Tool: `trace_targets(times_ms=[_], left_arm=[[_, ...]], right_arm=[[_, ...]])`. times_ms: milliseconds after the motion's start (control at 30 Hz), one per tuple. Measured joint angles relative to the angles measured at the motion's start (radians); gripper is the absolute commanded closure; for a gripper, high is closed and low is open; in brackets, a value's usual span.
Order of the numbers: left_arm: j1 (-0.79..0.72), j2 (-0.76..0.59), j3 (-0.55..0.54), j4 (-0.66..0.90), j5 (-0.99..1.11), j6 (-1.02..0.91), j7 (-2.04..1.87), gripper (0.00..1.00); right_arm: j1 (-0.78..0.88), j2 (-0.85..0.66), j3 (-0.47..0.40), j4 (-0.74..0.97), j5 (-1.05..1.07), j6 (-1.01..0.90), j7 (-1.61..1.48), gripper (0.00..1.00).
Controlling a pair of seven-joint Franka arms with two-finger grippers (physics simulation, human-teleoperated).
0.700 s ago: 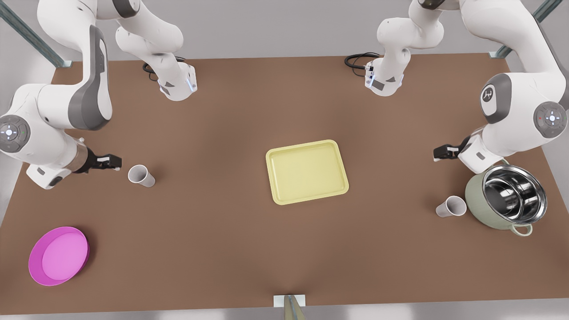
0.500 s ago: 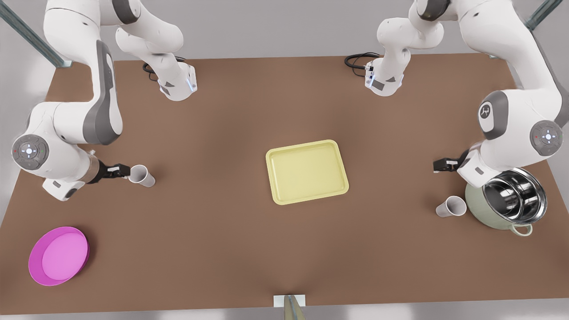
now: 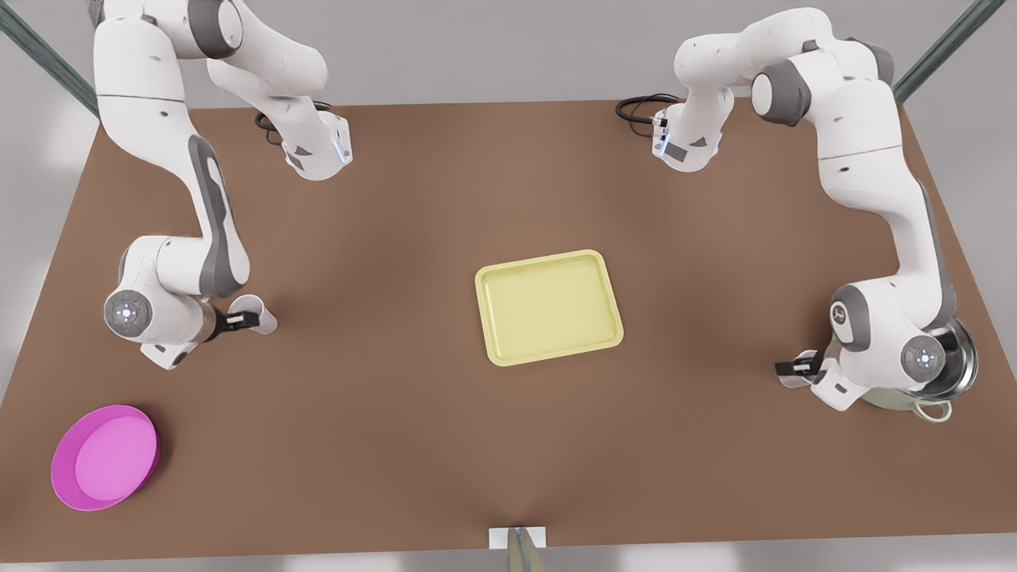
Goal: Use both arms to respectively pick up the white IKEA cups from the middle-left and middle-right positions, then place the white IKEA cups onto the middle-middle tray, ensuring that the cups remain upright and do not tip over
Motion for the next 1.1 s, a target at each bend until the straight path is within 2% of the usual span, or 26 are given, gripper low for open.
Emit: trace_targets(times_ms=[133, 300, 367, 400, 567, 600, 633, 700, 733, 767, 833, 933, 1033, 1100], left_arm=[[0.014, 0.009, 0.001, -0.032, 0.001, 0.032, 0.004, 0.0], [0.01, 0.021, 0.001, -0.051, 0.001, 0.052, 0.008, 0.02], [0.007, 0.022, 0.001, -0.051, 0.001, 0.062, 0.009, 0.34], [0.007, 0.024, 0.001, -0.051, 0.002, 0.066, 0.01, 0.38], [0.007, 0.055, 0.0, -0.05, 0.003, 0.096, 0.012, 0.38], [0.007, 0.057, 0.0, -0.05, 0.003, 0.1, 0.012, 0.5], [0.007, 0.058, 0.0, -0.049, 0.004, 0.103, 0.012, 0.55], [0.006, 0.057, -0.001, -0.048, 0.004, 0.109, 0.012, 0.59], [0.006, 0.056, -0.001, -0.047, 0.003, 0.111, 0.013, 0.61], [0.006, 0.054, -0.002, -0.047, 0.003, 0.112, 0.013, 0.65], [0.005, 0.052, -0.007, -0.046, 0.004, 0.115, 0.011, 0.75], [0.001, 0.049, -0.023, -0.045, 0.007, 0.118, -0.003, 0.79], [-0.018, 0.025, -0.064, -0.042, 0.009, 0.119, -0.033, 0.79], [-0.078, 0.015, -0.093, 0.014, 0.018, 0.089, -0.069, 0.79]], right_arm=[[-0.03, 0.016, 0.001, -0.037, 0.0, 0.052, -0.012, 0.0], [-0.049, -0.038, 0.002, -0.131, 0.001, 0.093, -0.03, 0.0], [-0.056, -0.054, 0.001, -0.168, 0.001, 0.112, -0.037, 0.0], [-0.059, -0.056, 0.001, -0.186, 0.001, 0.125, -0.041, 0.0], [-0.091, -0.018, 0.001, -0.2, 0.001, 0.176, -0.06, 0.0], [-0.094, -0.006, 0.001, -0.199, 0.001, 0.186, -0.064, 0.0], [-0.095, 0.006, 0.001, -0.199, 0.001, 0.195, -0.067, 0.0], [-0.099, 0.018, 0.002, -0.199, 0.001, 0.209, -0.073, 0.01], [-0.103, 0.022, 0.002, -0.199, 0.004, 0.214, -0.077, 0.24], [-0.107, 0.023, 0.001, -0.198, 0.01, 0.219, -0.083, 0.42], [-0.108, 0.024, 0.001, -0.193, 0.022, 0.224, -0.096, 0.57], [-0.101, 0.024, 0.004, -0.173, 0.042, 0.218, -0.122, 0.78], [-0.082, 0.025, 0.01, -0.144, 0.039, 0.206, -0.134, 0.79], [-0.077, 0.026, 0.018, -0.118, 0.037, 0.196, -0.139, 0.79]])
